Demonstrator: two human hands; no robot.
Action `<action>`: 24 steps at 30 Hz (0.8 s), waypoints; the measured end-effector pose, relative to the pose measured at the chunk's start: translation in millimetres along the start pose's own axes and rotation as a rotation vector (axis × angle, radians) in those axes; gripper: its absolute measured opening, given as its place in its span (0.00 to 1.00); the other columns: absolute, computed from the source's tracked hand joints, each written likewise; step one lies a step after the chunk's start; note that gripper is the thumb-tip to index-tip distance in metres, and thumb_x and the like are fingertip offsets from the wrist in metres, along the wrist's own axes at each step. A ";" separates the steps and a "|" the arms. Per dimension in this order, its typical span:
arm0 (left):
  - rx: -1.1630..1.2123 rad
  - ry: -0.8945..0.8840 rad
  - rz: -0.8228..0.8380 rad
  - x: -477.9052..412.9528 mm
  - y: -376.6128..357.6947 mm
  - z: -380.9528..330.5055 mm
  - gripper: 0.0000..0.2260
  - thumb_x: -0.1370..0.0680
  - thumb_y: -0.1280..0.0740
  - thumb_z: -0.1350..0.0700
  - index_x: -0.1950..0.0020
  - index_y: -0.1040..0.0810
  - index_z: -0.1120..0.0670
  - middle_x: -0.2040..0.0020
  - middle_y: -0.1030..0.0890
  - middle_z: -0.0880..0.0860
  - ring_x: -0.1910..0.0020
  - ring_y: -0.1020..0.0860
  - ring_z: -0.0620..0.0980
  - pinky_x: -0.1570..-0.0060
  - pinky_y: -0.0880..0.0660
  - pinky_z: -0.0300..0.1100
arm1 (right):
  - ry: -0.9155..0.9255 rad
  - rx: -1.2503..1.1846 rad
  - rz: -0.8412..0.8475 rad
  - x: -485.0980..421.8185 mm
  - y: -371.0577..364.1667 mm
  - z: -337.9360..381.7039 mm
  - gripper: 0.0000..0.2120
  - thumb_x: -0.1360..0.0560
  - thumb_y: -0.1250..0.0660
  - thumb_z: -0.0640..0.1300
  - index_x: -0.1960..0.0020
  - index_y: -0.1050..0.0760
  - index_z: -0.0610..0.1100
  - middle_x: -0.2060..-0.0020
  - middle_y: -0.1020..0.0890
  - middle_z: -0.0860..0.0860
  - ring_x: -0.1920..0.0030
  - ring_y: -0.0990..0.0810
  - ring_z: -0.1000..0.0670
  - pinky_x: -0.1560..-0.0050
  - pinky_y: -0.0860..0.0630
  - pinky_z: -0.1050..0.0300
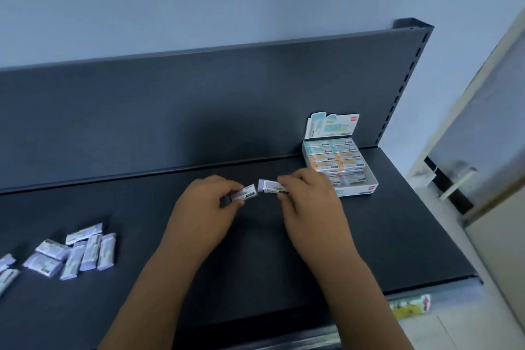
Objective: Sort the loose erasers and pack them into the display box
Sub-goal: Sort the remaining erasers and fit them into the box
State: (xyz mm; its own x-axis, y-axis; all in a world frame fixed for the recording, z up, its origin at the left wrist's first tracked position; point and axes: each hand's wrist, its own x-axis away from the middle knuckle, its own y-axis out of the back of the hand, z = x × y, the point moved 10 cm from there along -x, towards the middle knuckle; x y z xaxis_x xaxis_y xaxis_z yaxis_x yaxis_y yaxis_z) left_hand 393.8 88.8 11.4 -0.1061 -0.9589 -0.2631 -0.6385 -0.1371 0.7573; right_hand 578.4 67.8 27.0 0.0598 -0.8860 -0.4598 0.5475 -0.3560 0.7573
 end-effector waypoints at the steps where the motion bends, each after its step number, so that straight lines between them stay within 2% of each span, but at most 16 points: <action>1: 0.018 0.003 -0.005 -1.0 -8.1 -9.0 0.11 0.27 0.25 0.58 0.49 0.16 0.44 0.55 0.20 0.40 0.53 0.22 0.43 0.50 0.24 0.44 | -0.002 -0.002 0.001 1.3 6.5 -10.6 0.10 0.26 0.30 0.38 0.45 0.19 0.44 0.50 0.23 0.50 0.49 0.26 0.46 0.50 0.25 0.50; 5: 0.056 -0.009 -0.035 -12.0 -33.4 -44.2 0.11 0.27 0.25 0.60 0.48 0.15 0.47 0.55 0.21 0.41 0.55 0.22 0.42 0.51 0.24 0.41 | -0.028 -0.023 -0.006 4.7 31.1 -51.9 0.11 0.25 0.30 0.38 0.43 0.19 0.44 0.48 0.22 0.50 0.47 0.26 0.47 0.49 0.25 0.53; 9: 0.071 -0.057 -0.052 -26.5 -53.4 -78.8 0.12 0.27 0.25 0.60 0.46 0.15 0.49 0.56 0.21 0.43 0.56 0.22 0.42 0.51 0.23 0.43 | -0.095 0.022 -0.056 -1.3 57.6 -101.1 0.12 0.26 0.29 0.38 0.43 0.19 0.45 0.47 0.21 0.50 0.47 0.25 0.46 0.50 0.26 0.54; 13: -0.003 -0.104 -0.001 -39.2 -75.9 -106.6 0.12 0.26 0.27 0.58 0.43 0.16 0.49 0.55 0.23 0.43 0.54 0.24 0.43 0.50 0.24 0.42 | -0.168 0.032 -0.083 -10.4 74.7 -142.9 0.13 0.25 0.29 0.37 0.41 0.19 0.45 0.47 0.21 0.49 0.46 0.24 0.45 0.50 0.28 0.56; 18: -0.007 -0.077 0.042 -54.6 -102.3 -124.2 0.12 0.26 0.27 0.58 0.42 0.16 0.49 0.50 0.21 0.45 0.49 0.24 0.45 0.47 0.25 0.41 | -0.182 0.034 -0.043 -15.7 73.7 -162.6 0.14 0.24 0.31 0.38 0.40 0.19 0.47 0.47 0.22 0.50 0.46 0.25 0.47 0.51 0.29 0.57; 21: -0.043 -0.075 0.067 -61.3 -115.1 -131.8 0.12 0.26 0.29 0.59 0.44 0.15 0.50 0.48 0.20 0.47 0.49 0.23 0.47 0.50 0.28 0.38 | -0.171 0.041 -0.029 -16.2 67.7 -166.2 0.14 0.25 0.31 0.36 0.41 0.19 0.45 0.48 0.21 0.49 0.47 0.25 0.46 0.51 0.29 0.57; 24: -0.064 -0.060 0.107 -66.2 -125.5 -128.1 0.11 0.26 0.30 0.61 0.46 0.16 0.50 0.48 0.21 0.48 0.48 0.24 0.49 0.50 0.27 0.41 | -0.166 0.058 -0.014 -17.0 63.3 -168.0 0.14 0.25 0.31 0.35 0.41 0.18 0.44 0.48 0.21 0.49 0.47 0.25 0.45 0.51 0.29 0.57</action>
State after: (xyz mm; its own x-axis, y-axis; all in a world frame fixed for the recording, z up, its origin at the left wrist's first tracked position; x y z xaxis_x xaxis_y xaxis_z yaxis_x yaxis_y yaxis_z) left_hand 578.6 137.7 10.3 -0.2176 -0.9527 -0.2120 -0.5716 -0.0517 0.8189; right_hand 752.3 110.2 4.8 -0.0883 -0.9160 -0.3913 0.4983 -0.3807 0.7789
